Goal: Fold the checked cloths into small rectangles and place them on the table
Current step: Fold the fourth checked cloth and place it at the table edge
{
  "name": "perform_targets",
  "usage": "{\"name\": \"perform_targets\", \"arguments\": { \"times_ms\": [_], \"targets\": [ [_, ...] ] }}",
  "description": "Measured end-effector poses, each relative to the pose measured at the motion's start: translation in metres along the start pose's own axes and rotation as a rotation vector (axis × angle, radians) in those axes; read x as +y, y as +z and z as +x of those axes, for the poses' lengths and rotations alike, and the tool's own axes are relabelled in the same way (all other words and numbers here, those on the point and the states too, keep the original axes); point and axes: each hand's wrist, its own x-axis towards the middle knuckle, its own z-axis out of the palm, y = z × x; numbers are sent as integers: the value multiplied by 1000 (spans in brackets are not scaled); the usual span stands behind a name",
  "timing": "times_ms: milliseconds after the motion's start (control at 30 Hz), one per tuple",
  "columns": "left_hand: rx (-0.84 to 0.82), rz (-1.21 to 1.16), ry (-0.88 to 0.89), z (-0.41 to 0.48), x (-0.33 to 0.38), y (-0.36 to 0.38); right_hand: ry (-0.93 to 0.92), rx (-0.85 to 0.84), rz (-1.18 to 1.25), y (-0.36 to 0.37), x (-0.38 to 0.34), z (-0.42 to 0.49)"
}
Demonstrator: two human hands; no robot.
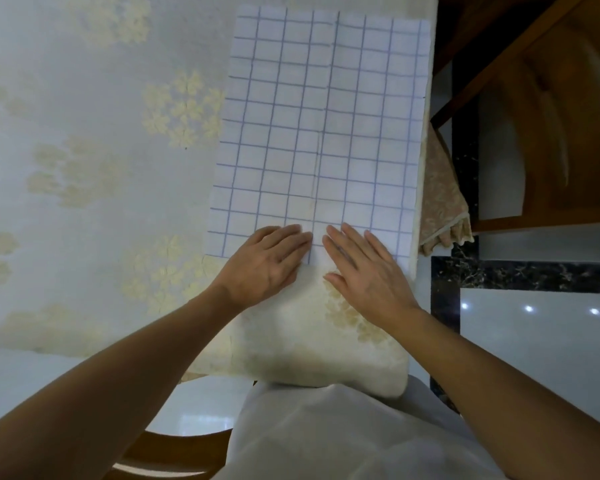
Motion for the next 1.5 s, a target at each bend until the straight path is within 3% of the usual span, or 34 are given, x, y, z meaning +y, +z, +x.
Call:
{"name": "perform_targets", "arguments": {
  "times_ms": [467,700,933,1500],
  "targets": [
    [31,-117,-7,-4,-14,-2,44,113,-28,2,-9,0],
    [11,-117,-112,-35,-31,-6,90,132,14,5,12,-13],
    [99,-112,-245,-43,-22,-6,60,190,116,5,21,-26],
    [108,-63,-345,-140,174,-24,-166,12,218,-16,-1,-164]
  ]
}}
